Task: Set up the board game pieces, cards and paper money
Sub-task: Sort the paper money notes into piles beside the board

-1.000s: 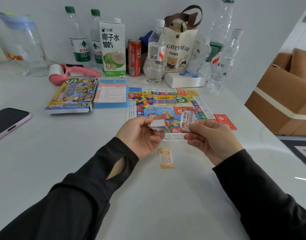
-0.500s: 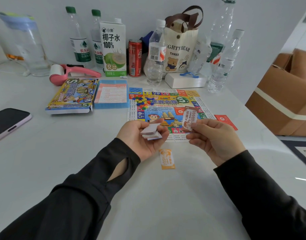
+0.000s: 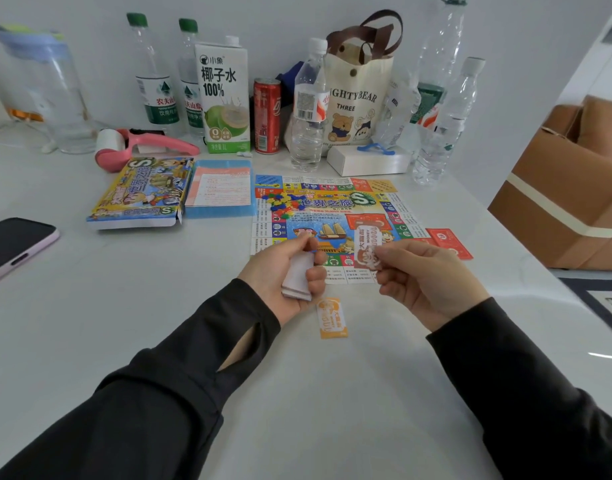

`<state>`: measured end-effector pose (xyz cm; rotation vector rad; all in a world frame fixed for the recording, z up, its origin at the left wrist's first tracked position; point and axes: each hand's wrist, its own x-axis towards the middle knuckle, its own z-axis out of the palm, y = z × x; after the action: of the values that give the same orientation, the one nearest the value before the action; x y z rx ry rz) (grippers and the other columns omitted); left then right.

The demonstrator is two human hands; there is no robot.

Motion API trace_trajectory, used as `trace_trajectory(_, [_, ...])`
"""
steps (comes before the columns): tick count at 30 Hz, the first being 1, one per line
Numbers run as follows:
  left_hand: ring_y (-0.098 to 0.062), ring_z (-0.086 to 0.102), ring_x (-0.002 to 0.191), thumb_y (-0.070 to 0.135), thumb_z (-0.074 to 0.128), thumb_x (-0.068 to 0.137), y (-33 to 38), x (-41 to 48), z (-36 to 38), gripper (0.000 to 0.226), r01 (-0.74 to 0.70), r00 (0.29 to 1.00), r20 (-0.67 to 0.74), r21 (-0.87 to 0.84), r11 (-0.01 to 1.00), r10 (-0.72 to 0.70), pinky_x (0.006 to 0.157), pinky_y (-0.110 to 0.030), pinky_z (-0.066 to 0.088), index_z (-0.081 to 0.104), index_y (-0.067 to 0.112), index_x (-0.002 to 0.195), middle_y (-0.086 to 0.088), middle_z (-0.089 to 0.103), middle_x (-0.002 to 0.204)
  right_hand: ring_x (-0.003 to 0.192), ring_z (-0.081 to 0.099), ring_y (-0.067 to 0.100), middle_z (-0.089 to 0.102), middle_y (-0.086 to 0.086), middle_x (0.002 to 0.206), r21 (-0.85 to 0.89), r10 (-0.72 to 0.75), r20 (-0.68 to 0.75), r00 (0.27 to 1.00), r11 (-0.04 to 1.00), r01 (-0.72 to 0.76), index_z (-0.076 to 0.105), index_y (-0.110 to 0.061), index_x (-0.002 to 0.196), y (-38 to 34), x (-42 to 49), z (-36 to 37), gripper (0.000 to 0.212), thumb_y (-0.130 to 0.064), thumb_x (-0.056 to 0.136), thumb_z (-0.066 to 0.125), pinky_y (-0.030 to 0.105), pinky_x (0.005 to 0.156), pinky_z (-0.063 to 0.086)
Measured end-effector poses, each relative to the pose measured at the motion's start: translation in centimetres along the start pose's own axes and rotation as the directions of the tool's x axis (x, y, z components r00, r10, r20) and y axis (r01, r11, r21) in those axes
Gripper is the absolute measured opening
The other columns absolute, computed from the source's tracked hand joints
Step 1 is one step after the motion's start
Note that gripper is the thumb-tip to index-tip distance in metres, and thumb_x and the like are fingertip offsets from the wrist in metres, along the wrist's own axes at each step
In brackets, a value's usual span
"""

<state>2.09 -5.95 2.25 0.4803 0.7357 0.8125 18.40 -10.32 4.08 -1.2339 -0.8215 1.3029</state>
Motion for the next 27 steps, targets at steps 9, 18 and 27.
trace_trajectory(9, [-0.01,0.028,0.04,0.016,0.065,0.083,-0.8,-0.6,1.0,0.008,-0.278,0.952,0.034,0.515,0.811,0.305,0.038,-0.017,0.024,0.064,0.01,0.078,-0.002,0.035,0.054,0.042,0.055,0.011,0.061,0.006,0.053,-0.175,-0.026,0.073,0.997,0.984,0.038,0.065,-0.004,0.063,0.2,-0.2,0.2,0.018,0.0,0.081,0.063,0.019,0.04,0.047])
trace_trajectory(18, [-0.004,0.041,0.034,0.015,0.074,0.075,-0.5,-0.6,0.8,0.014,-0.33,0.894,0.054,0.751,0.572,0.444,0.038,-0.015,0.033,0.066,0.014,0.063,-0.003,0.061,0.059,0.052,0.057,0.012,0.066,0.0,0.058,-0.375,-0.167,0.088,0.982,0.908,0.188,0.066,-0.009,0.071,-0.2,-0.1,-0.1,0.01,-0.009,0.081,0.065,0.023,0.048,0.048])
trace_trajectory(27, [0.002,0.047,0.034,0.015,0.072,0.076,-0.7,-1.0,1.3,0.011,-0.333,0.906,0.127,0.801,0.497,0.404,0.037,-0.006,0.033,0.066,0.01,0.067,0.007,0.06,0.055,0.039,0.053,0.014,0.062,0.006,0.047,-0.42,-0.201,0.067,0.977,0.883,0.21,0.067,-0.011,0.062,-0.2,0.0,-0.4,0.017,-0.004,0.078,0.068,0.023,0.043,0.049])
